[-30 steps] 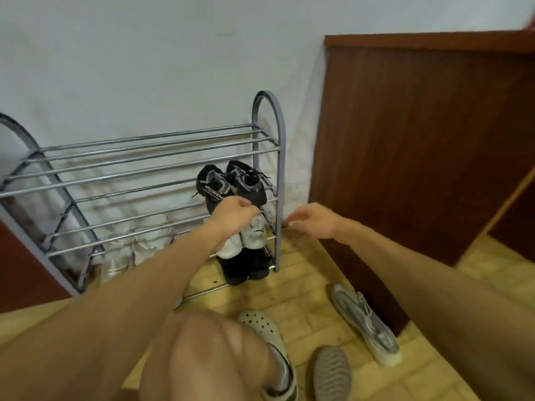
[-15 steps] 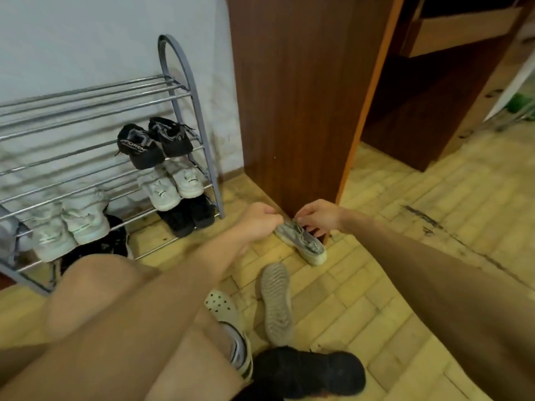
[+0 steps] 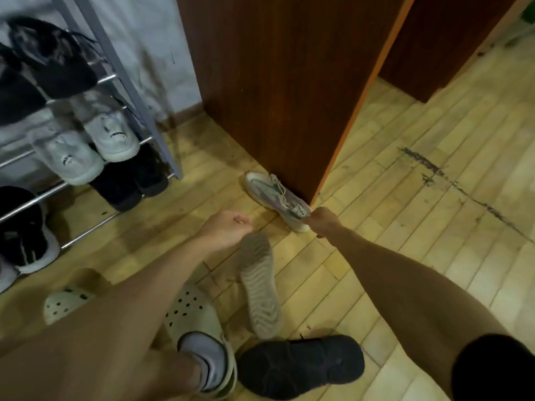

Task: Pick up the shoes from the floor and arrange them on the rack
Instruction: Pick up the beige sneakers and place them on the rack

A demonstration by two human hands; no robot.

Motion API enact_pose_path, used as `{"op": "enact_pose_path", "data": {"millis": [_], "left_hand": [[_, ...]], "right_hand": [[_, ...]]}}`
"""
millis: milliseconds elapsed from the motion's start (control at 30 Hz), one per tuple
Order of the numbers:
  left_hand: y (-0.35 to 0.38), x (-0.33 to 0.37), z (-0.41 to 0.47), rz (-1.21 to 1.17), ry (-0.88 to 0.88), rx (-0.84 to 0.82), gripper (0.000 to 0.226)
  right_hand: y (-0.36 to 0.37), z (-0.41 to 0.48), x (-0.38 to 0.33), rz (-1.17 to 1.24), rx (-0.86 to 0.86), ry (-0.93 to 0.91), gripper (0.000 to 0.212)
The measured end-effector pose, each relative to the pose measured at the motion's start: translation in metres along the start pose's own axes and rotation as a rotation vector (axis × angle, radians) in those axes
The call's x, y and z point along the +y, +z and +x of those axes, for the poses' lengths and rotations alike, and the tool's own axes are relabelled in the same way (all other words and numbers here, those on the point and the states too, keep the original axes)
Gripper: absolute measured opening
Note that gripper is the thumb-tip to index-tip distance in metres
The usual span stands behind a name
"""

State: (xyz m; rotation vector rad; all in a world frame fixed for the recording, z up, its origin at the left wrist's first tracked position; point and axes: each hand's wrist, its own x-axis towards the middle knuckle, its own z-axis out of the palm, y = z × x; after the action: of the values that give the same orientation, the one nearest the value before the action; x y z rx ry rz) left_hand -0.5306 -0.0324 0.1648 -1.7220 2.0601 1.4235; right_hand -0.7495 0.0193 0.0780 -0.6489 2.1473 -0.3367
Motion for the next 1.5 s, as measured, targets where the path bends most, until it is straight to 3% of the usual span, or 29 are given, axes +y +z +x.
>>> {"op": "enact_pose_path", "data": {"millis": [200,267,400,533,700,867,1000,1167,1367,1500], "left_hand": [[-0.014,-0.045,0.045,0.068,-0.003,-0.083,0.028],[-0.019,-0.06,0.051,0.071,-0.029,-0.064,0.028],[-0.023,-0.078,0.054,0.027,-0.067,-0.058,0.029],[-0.027,-0.081,0.042,-0.005,-0.082,-0.122,0.03],[-0.039,-0.06,0.013,-0.112,-0.078,-0.035,0.034],[-0.059,-0.031,-0.029,-0.227,-0.025,-0.029,0.045],[-0.088,-0.013,-0.074,-0.234,-0.045,0.114,0.05],[-0.13,0.0,-0.142,-0.369,0.0,0.309,0.069],[-0.182,0.002,-0.23,-0.453,0.249,0.737,0.034],[-0.21,-0.027,-0.28,-0.488,0.231,0.889,0.043]], "right_hand": [[0.04,0.063,0.001,0.174,0.061,0.14,0.077],[0.048,0.077,0.002,0.122,0.08,0.114,0.08],[0.061,0.091,0.011,-0.047,0.07,0.075,0.075],[0.07,0.075,0.006,0.19,-0.072,0.18,0.057],[0.062,0.033,-0.013,0.473,-0.174,0.165,0.035],[0.04,-0.028,-0.049,0.475,-0.276,-0.091,0.022],[0.028,-0.083,-0.093,0.489,-0.425,-0.339,0.039],[0.007,-0.174,-0.168,0.581,-0.577,-0.621,0.026],[0.002,-0.281,-0.242,0.495,-0.637,-0.877,0.023],[0.023,-0.33,-0.278,0.322,-0.597,-1.013,0.031]]}}
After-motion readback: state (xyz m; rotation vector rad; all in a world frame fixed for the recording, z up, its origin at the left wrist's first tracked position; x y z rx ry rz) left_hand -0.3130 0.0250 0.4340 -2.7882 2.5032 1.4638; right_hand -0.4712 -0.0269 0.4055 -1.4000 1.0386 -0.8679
